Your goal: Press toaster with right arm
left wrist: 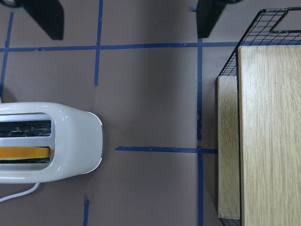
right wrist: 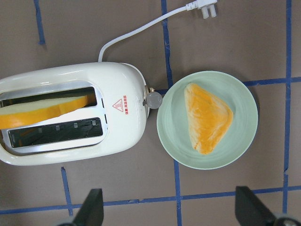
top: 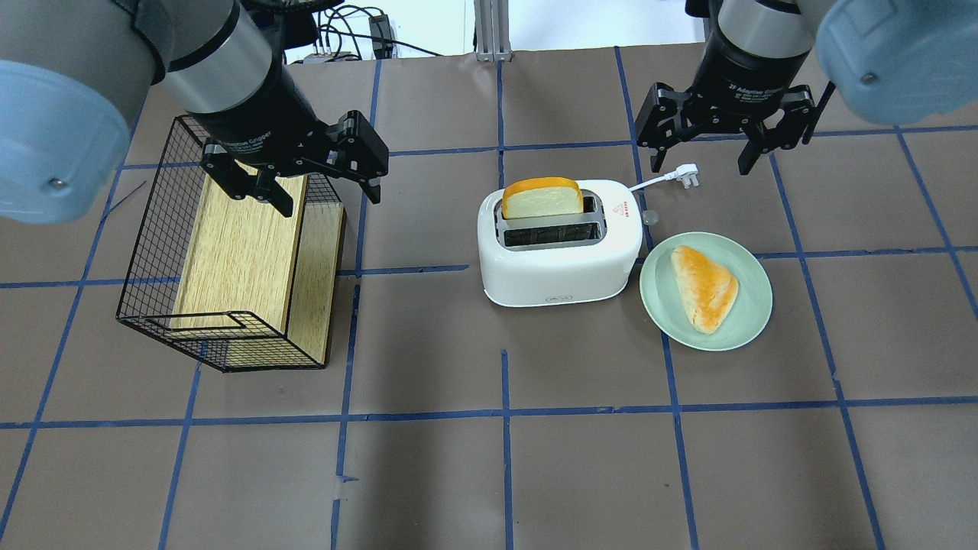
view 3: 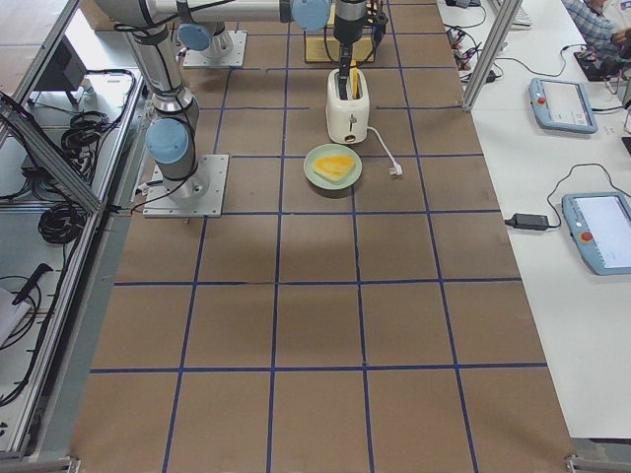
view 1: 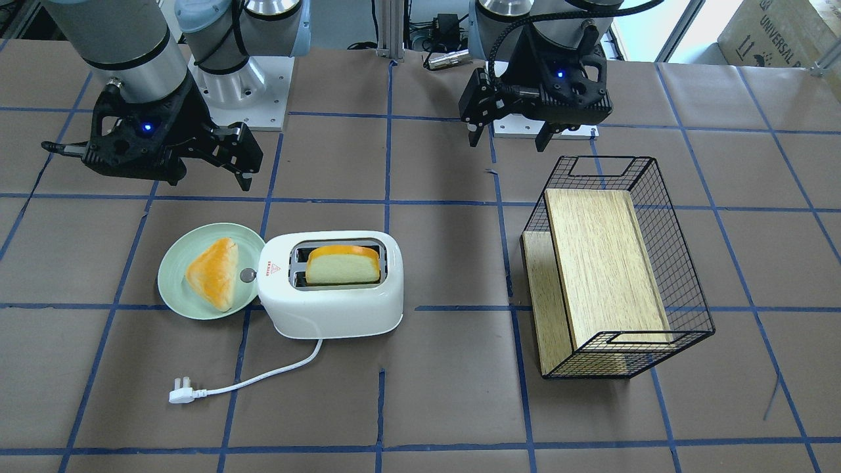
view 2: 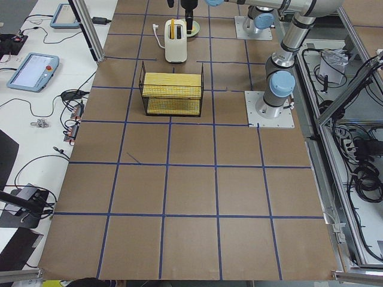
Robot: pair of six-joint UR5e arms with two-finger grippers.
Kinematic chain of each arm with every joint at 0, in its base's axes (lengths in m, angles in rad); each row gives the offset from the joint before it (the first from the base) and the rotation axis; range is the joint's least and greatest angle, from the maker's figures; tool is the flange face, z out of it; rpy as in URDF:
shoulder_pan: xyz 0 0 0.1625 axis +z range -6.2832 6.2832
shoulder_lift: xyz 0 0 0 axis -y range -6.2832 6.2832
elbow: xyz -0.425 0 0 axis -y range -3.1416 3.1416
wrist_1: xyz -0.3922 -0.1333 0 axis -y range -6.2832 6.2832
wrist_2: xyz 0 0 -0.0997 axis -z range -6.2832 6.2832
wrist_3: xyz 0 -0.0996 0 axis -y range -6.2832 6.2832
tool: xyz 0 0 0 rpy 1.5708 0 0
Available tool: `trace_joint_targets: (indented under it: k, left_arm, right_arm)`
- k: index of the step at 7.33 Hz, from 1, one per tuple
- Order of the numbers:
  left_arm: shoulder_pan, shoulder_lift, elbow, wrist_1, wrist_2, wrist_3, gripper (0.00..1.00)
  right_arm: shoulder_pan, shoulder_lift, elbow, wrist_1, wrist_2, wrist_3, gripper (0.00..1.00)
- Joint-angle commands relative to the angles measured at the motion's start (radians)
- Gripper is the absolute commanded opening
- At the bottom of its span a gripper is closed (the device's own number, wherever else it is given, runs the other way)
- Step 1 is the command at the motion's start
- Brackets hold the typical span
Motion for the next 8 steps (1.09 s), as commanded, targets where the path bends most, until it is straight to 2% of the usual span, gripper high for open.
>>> trace_joint_targets:
  k: [1,7,8]
  left_arm:
    - [0.0,0.0,0.0,0.0,0.0,0.0,1.0]
    - [0.0,0.0,0.0,0.0,0.0,0.0,1.0]
    - [0.0,0.0,0.0,0.0,0.0,0.0,1.0]
  right_arm:
    - [0.0,-0.001,0.0,0.001,0.0,0.001,1.0]
    - [0.0,0.001,0.002,0.003,0.006,-0.007,1.0]
    - [0.0,0.001,0.002,-0.007,0.006,-0.024,0.95]
